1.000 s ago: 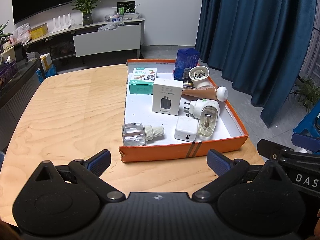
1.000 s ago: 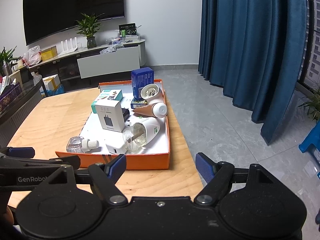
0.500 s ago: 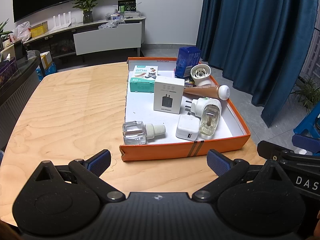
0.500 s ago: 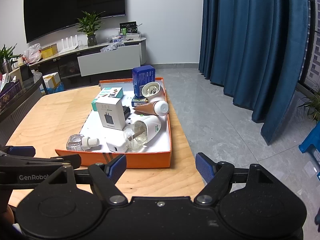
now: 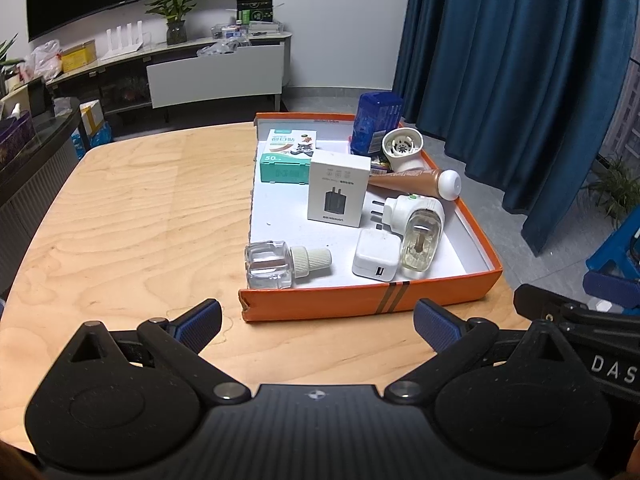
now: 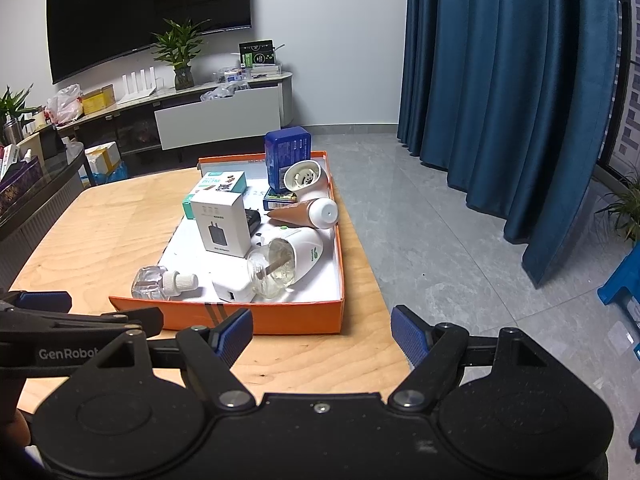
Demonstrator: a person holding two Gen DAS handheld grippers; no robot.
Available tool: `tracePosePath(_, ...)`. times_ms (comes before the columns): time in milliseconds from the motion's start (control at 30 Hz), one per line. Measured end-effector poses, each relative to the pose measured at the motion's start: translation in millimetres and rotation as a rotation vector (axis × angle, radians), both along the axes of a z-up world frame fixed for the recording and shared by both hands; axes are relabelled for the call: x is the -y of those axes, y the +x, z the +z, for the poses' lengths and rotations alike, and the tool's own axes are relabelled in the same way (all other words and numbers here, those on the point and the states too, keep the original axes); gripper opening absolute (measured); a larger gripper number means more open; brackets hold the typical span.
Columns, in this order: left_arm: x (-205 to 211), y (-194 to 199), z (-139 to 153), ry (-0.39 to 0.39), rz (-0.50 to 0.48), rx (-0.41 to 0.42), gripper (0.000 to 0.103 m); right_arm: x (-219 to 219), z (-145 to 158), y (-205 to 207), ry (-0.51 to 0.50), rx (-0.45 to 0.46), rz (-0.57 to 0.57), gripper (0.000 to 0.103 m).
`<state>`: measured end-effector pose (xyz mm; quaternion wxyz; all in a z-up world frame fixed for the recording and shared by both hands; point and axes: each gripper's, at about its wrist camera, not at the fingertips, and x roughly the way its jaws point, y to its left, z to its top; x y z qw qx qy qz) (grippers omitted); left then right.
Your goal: Organize rigid objects
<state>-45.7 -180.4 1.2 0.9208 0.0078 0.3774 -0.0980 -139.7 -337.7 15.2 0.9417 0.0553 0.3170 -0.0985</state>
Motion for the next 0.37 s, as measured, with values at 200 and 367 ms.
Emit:
tracePosePath(200,-1.0,0.6,1.4,-0.008,0.003,0.011,0.103,-2.0,1.3,0.4,-0.007,0.001,0.003,0.090)
tracePosePath(367,-0.7,3.6,0.6,-0.011,-0.014,-0.005,0.103,-1.8,3.5,0.9,-0.011,0.000,-0.007,0.090)
